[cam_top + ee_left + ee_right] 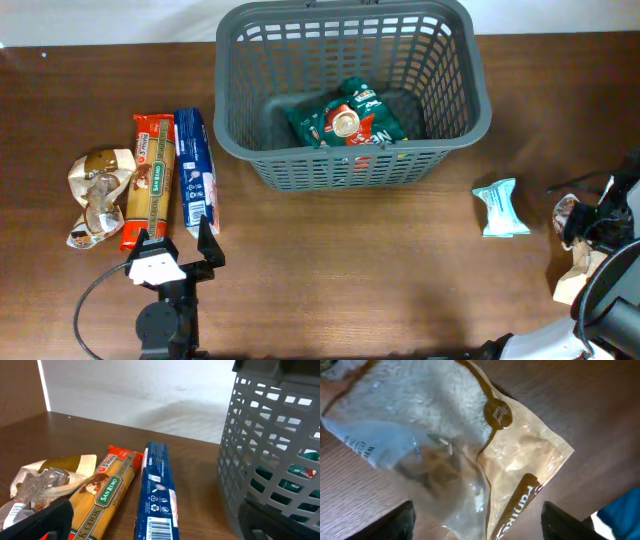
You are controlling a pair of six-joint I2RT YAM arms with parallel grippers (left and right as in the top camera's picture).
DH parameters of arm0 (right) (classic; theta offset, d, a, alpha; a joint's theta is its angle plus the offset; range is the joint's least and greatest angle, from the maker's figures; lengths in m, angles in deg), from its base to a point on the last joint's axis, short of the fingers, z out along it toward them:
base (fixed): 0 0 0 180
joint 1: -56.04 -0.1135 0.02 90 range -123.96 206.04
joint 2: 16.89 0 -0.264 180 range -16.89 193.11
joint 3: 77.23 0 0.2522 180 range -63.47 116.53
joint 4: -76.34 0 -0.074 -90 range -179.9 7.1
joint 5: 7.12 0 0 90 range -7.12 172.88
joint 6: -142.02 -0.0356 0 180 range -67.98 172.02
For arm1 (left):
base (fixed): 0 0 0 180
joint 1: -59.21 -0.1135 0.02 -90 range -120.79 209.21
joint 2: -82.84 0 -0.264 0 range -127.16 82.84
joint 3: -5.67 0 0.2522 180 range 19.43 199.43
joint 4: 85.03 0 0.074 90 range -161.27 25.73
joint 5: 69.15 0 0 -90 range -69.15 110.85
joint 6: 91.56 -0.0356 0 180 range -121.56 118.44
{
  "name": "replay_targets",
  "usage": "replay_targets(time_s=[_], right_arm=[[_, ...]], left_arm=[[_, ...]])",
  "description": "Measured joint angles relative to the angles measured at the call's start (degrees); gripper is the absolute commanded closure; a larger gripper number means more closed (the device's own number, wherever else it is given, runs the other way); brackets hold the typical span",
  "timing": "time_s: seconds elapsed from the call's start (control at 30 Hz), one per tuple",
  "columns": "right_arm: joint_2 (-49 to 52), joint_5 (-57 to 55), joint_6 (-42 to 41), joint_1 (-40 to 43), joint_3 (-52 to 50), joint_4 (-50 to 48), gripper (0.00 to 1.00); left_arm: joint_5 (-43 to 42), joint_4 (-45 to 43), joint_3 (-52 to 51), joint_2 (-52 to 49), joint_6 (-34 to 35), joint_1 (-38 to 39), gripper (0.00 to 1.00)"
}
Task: Pack container
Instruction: 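Move the right gripper to the gold snack bag and grasp it, then carry the gold bag over the basket and release it inside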
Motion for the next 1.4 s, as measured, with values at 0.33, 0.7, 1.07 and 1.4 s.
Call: replay_targets(time_s=[0.33,0.7,1.07,1.4], right_arm=[[-0.04,-0.42,-4.22,0.00,-3.91,-5.44,0.27],[-0.07,-0.50,-5.70,-0.02,-10.03,-15.76,0.37],[-1.01,-0.72,-6.23,0.04,-11.23,-19.17,0.96],[-0.90,19.87,-6.32,-0.17,10.56,1.64,0.96]], left_arm=[[0.00,0.00,0.00,0.00,0.00,0.00,0.01],[0.00,0.00,0.00,0.00,0.00,0.00,0.01],[0.00,0.00,0.00,0.00,0.00,0.00,0.01],[0.00,-0.02,0.00,0.00,0.00,0.00,0.01]])
